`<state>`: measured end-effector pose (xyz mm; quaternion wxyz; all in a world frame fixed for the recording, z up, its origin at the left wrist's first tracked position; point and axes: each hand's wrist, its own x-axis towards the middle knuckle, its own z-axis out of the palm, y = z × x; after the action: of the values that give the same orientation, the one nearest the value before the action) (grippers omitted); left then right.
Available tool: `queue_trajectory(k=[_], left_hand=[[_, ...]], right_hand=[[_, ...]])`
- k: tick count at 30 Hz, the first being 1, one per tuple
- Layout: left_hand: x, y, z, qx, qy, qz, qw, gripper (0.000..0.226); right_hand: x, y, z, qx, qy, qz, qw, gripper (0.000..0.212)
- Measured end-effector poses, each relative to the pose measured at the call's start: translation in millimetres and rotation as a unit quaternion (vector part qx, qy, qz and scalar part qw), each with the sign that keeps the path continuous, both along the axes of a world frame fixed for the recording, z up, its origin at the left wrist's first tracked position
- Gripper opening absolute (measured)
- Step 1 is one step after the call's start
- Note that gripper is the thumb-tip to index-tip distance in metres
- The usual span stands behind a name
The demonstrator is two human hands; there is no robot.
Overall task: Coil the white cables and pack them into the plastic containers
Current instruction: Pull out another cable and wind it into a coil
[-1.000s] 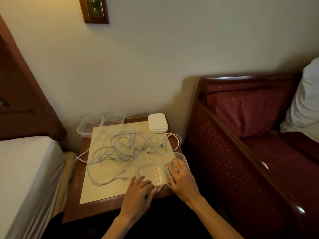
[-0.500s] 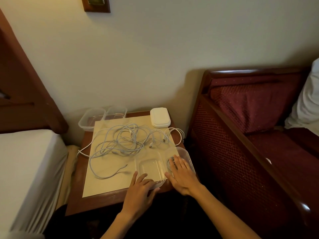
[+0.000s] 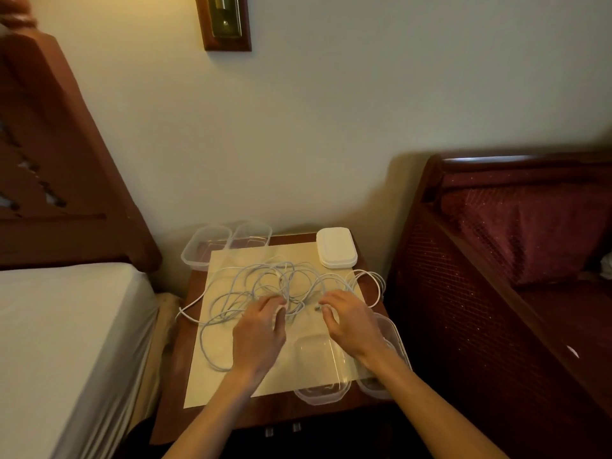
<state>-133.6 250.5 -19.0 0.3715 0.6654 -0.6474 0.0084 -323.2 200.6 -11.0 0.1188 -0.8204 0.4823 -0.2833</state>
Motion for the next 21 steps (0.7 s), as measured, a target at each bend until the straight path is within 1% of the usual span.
queue_trajectory(k=[4, 6, 7, 9, 11, 13, 15, 17, 19, 21], left_hand=[[31, -48, 30, 0.049, 0.008, 0.043, 0.998, 0.033], [43, -68, 35, 0.102, 0.010, 0.054, 0.993, 0.043], [49, -77, 34, 0.138, 0.011, 0.056, 0.989, 0.044], [61, -90, 29, 0.192, 0.000, 0.041, 0.981, 0.033], [71, -97, 28, 0.197, -0.019, 0.013, 0.980, 0.018], [79, -99, 40, 0.134, 0.009, 0.005, 0.991, 0.017], [87, -100, 69, 0.018, 0.043, 0.014, 0.999, 0.016], [92, -98, 104, -0.080, 0.044, 0.022, 0.996, 0.013], [95, -96, 129, -0.129, 0.044, 0.008, 0.991, 0.014], [96, -92, 142, -0.146, 0.052, 0.000, 0.988, 0.015]], right_hand=[[36, -48, 17, 0.040, -0.014, 0.006, 0.999, 0.026], [53, -70, 17, 0.062, -0.001, 0.017, 0.998, 0.031], [63, -80, 16, 0.077, 0.014, 0.025, 0.997, 0.036], [79, -97, 13, 0.113, 0.054, 0.036, 0.992, 0.046], [90, -110, 8, 0.132, 0.084, 0.038, 0.987, 0.043], [91, -119, 1, 0.139, 0.085, 0.025, 0.986, 0.035], [82, -123, -8, 0.151, 0.072, 0.001, 0.986, 0.034], [71, -124, -16, 0.166, 0.062, -0.012, 0.984, 0.033], [64, -125, -20, 0.164, 0.063, -0.017, 0.984, 0.022], [62, -126, -17, 0.152, 0.044, -0.010, 0.987, 0.021]])
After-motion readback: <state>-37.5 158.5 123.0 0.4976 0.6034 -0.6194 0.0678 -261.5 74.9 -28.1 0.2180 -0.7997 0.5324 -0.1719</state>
